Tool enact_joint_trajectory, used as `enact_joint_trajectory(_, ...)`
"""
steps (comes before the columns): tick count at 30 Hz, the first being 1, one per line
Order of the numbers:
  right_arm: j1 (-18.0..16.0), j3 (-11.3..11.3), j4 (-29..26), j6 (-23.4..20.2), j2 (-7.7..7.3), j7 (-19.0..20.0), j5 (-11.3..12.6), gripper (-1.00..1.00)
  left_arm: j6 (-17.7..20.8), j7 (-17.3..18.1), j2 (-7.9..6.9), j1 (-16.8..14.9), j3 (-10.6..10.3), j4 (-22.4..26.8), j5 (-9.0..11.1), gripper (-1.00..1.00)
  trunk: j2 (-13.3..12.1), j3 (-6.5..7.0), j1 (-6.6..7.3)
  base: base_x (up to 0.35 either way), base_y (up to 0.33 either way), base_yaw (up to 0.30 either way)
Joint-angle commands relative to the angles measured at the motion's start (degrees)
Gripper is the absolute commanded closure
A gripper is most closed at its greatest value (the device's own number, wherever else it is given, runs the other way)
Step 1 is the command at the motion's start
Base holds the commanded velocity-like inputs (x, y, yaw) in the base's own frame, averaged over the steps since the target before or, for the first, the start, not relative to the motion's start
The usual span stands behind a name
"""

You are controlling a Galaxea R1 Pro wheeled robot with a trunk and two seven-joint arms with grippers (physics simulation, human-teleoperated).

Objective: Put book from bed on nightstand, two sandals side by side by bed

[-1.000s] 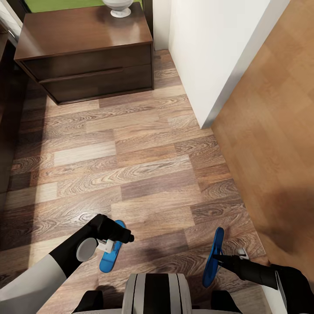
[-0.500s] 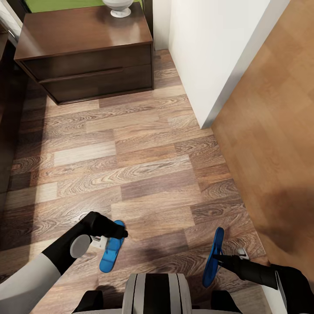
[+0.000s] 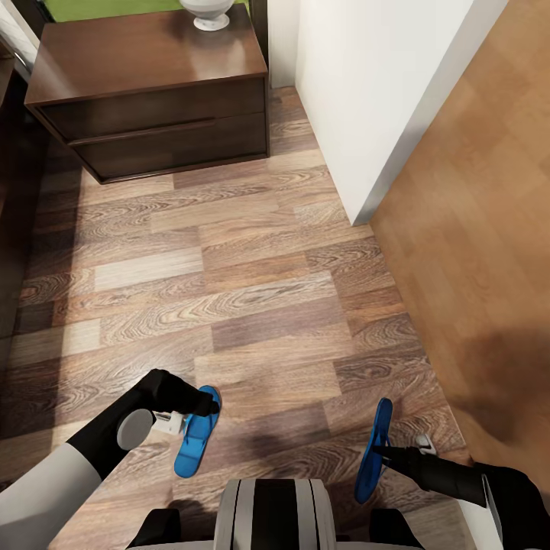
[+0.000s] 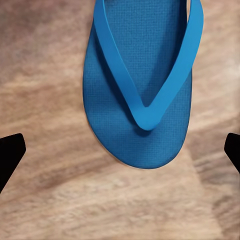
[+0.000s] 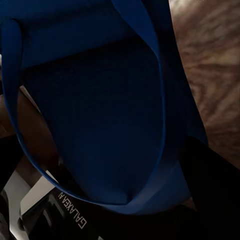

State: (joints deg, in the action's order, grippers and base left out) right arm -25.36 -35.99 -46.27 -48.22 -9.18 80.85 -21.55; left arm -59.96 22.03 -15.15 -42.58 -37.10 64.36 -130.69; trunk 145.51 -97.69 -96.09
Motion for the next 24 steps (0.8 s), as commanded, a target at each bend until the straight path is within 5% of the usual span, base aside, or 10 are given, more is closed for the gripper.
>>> enact_joint_trajectory(1,-0.1,-0.2,0.0,-0.6,0.04,0.5,-0.6,1.00,0.0,0.6,-0.05,0.0,-0.2,0.1,0.4,-1.00,0.0,-0.03,0.01,0.000,0.000,0.000)
enact_joint_trajectory(24,-0.1,-0.2,0.0,-0.6,0.04,0.6,-0.6,1.00,0.0,0.6,-0.05,0.0,-0.2,0.1,0.4,-1.00,0.1,-2.03,-0.22,0.000,0.000,0.000)
